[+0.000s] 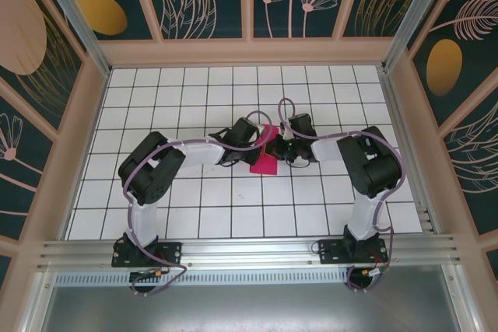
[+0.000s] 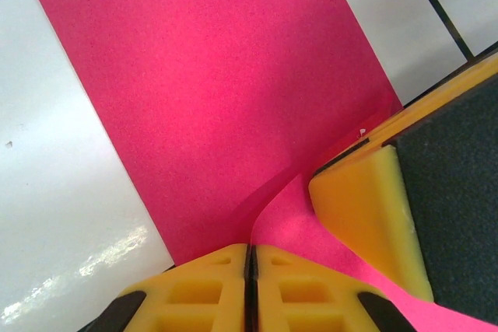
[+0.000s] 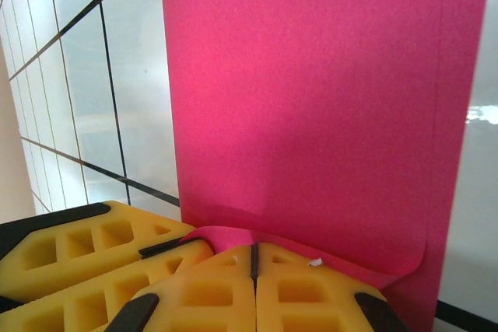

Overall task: Fold a paper plane with a square sheet of paper (fold left side to right side)
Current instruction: Fold the triangle a second time at the center of the table.

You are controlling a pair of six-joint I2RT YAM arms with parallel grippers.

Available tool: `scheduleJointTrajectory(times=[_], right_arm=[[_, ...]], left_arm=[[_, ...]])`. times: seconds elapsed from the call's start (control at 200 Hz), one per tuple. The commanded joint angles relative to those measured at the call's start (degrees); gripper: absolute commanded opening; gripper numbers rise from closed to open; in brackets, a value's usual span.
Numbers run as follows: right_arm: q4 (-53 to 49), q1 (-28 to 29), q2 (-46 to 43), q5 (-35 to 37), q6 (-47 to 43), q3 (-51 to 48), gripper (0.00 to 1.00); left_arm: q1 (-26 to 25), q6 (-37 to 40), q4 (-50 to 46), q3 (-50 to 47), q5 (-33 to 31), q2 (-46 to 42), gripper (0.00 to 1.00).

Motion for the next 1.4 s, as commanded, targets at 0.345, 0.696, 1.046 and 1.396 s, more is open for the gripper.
scheduleJointTrajectory(times=[0.345,0.696,1.046,1.396], right_arm=[[-4.87,-0.07,2.33,3.93,-1.94,0.28,0.08],[-4.93,-0.07,1.88,3.67,-2.29,0.37,0.08],[-5.36,-0.06,1.90,3.52,-2.51,0.58,0.08],[-5.86,-0.01,1.82,3.40,-2.86,0.81,0.08]], left_arm=[[0.39,-1.08,-4.12,-2.12,-2.32,-12.97,0.35],[-0.39,-4.88,6.71,-10.32,18.13,-14.27,0.37],[-1.12,-5.46,7.98,-10.95,16.20,-10.79,0.39],[-1.05,-5.49,7.37,-12.24,11.51,-7.55,0.38]])
